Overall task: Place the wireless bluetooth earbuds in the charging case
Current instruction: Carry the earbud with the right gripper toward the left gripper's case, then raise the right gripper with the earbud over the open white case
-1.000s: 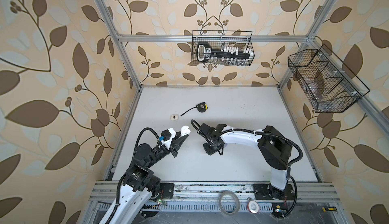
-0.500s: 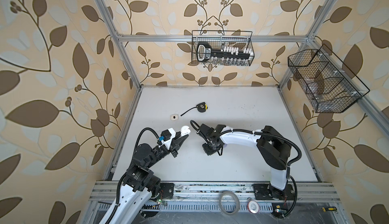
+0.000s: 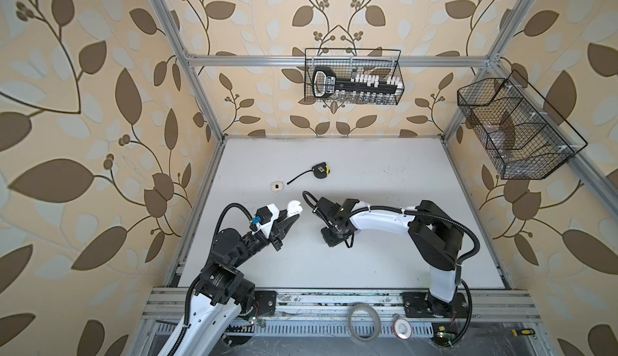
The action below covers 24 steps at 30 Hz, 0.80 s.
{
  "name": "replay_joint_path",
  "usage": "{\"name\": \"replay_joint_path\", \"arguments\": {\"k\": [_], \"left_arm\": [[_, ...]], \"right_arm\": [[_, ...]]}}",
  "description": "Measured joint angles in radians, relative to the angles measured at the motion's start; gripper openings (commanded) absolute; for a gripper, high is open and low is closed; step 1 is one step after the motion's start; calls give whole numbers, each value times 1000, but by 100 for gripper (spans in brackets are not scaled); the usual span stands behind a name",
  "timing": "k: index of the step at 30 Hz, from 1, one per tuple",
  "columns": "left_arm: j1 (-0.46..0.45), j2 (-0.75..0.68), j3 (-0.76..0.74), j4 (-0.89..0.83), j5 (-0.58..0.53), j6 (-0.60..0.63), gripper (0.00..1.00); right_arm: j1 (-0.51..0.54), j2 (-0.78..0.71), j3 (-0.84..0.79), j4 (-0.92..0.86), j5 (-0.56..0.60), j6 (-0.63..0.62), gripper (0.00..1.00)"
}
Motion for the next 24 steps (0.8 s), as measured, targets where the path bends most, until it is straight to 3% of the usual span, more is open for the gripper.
{"name": "replay_joint_path", "arguments": {"k": [14, 24], "left_arm": [[0, -3, 0, 1, 3, 3, 0], [0, 0, -7, 88, 34, -10, 0]], "right_arm": [[-8, -85, -87, 94, -13, 39, 10], [-12, -530, -142, 224, 61, 126, 7]]}}
